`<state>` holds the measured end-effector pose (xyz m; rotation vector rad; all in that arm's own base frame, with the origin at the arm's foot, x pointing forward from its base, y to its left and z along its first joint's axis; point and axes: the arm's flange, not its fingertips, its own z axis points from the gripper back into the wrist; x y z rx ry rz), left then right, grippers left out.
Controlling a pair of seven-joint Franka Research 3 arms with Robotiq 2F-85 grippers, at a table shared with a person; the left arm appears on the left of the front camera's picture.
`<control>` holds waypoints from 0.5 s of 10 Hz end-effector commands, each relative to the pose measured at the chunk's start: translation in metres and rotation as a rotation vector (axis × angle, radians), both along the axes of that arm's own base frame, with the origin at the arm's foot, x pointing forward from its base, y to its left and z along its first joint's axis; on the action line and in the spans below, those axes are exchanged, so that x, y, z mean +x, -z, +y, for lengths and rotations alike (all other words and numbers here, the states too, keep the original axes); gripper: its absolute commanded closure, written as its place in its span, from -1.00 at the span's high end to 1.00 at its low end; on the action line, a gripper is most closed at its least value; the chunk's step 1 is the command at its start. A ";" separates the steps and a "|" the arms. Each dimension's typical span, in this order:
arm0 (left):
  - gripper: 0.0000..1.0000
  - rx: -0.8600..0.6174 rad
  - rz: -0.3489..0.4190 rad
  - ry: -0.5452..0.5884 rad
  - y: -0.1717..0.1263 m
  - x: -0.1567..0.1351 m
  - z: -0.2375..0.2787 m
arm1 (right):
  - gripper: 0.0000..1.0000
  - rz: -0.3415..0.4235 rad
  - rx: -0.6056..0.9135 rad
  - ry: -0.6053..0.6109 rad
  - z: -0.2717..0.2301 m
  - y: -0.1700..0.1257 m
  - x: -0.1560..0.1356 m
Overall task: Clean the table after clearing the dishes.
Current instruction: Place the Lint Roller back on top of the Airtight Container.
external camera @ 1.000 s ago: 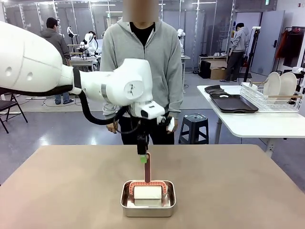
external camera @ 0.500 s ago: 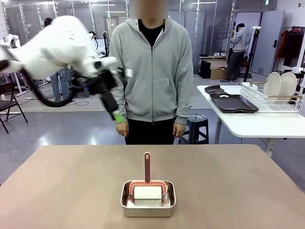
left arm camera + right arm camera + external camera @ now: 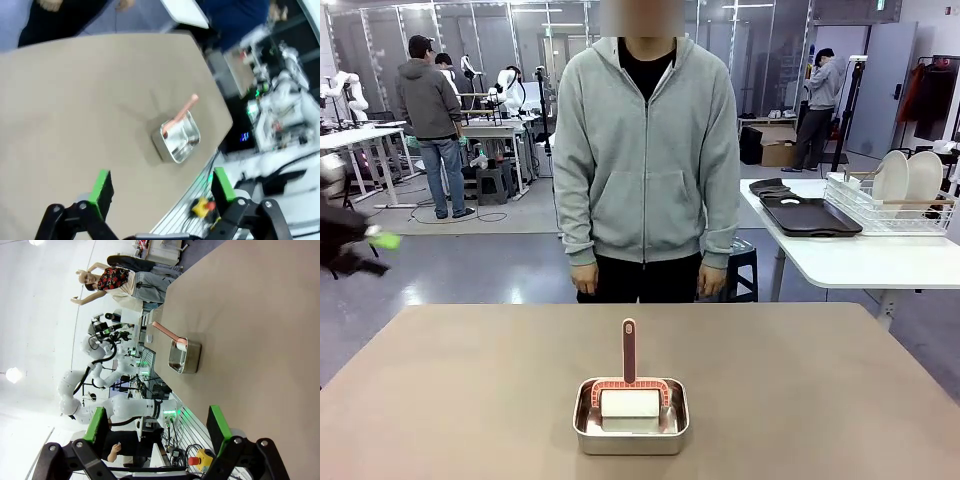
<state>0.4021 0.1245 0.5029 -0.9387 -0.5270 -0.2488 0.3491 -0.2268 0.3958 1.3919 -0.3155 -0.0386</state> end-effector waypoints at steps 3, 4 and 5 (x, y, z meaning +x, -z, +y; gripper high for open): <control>1.00 -0.103 -0.019 -0.156 0.071 -0.021 0.073 | 1.00 -0.007 -0.001 -0.001 0.001 -0.002 -0.001; 1.00 -0.096 0.011 -0.184 0.080 -0.027 0.087 | 1.00 -0.007 -0.001 -0.001 0.001 -0.002 -0.001; 1.00 -0.057 0.090 -0.225 0.092 -0.033 0.101 | 1.00 -0.007 -0.001 -0.001 0.001 -0.002 -0.001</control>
